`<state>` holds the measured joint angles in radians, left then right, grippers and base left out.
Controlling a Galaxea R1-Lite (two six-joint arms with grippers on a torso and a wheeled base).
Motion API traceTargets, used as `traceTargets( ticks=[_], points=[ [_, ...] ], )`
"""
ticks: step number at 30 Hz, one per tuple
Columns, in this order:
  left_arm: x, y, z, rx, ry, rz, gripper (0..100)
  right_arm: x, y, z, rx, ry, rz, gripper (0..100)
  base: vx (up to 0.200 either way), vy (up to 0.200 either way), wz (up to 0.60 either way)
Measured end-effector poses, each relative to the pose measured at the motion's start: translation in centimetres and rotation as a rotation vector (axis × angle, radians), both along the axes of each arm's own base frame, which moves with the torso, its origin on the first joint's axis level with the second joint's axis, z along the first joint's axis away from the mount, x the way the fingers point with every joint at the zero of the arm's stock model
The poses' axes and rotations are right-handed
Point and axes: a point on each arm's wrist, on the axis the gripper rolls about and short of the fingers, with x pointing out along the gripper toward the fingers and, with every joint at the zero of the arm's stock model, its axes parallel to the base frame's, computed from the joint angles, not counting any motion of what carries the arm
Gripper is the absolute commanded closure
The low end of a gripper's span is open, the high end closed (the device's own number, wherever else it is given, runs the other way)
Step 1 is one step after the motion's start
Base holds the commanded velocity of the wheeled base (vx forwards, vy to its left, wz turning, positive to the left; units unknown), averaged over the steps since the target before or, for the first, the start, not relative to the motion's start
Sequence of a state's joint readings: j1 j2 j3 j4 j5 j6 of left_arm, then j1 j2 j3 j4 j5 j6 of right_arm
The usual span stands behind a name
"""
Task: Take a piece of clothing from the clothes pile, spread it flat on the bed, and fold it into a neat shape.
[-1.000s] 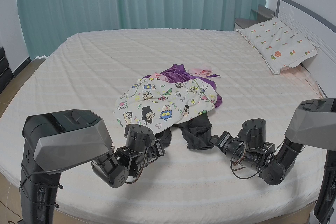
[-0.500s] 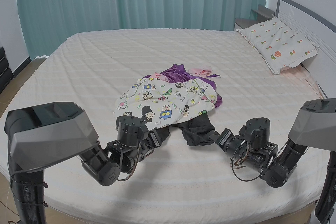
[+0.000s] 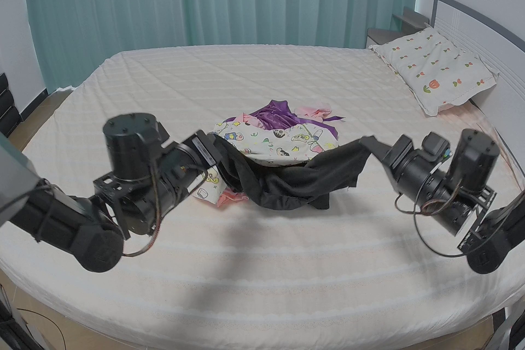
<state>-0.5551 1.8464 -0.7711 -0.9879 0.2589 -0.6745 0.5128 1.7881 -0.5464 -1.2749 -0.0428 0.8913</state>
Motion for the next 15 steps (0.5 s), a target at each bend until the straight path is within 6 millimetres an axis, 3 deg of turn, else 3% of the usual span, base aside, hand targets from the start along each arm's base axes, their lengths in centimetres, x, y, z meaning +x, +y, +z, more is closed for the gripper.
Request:
traceTargets(
  ticks=[10,15],
  points=[
    [-3.3,3.5,9.5,-0.078,-0.29,0.049,100,-3.5,-2.0,11.8,0.067,-0.276,0.017,100,0.0,0.0,0.0],
    [-4.7,5.3,11.8,-0.105,-0.371,0.082,100,-5.5,-3.0,15.1,0.098,-0.376,0.026,100,0.0,0.0,0.0]
  ],
)
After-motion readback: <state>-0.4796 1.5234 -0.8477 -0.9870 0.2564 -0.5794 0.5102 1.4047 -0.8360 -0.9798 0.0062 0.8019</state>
